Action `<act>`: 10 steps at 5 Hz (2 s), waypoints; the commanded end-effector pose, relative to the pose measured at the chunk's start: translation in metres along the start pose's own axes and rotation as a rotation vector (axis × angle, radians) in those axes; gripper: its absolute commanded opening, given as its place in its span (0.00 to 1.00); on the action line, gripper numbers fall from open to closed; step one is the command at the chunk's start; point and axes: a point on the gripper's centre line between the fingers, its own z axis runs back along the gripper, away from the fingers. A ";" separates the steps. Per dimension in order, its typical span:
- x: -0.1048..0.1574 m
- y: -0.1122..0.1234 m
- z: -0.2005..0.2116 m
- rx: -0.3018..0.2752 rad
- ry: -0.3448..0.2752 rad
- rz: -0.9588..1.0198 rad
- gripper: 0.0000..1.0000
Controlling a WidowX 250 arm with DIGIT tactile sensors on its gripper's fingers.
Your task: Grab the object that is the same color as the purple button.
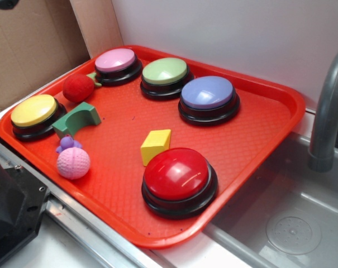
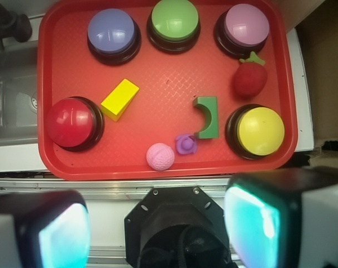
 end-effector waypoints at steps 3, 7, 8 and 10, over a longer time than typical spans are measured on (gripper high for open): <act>0.013 0.008 -0.049 -0.024 -0.020 0.395 1.00; 0.025 0.033 -0.182 0.175 -0.095 0.713 1.00; 0.023 0.041 -0.203 0.203 -0.083 0.695 1.00; 0.018 0.051 -0.230 0.232 -0.072 0.707 1.00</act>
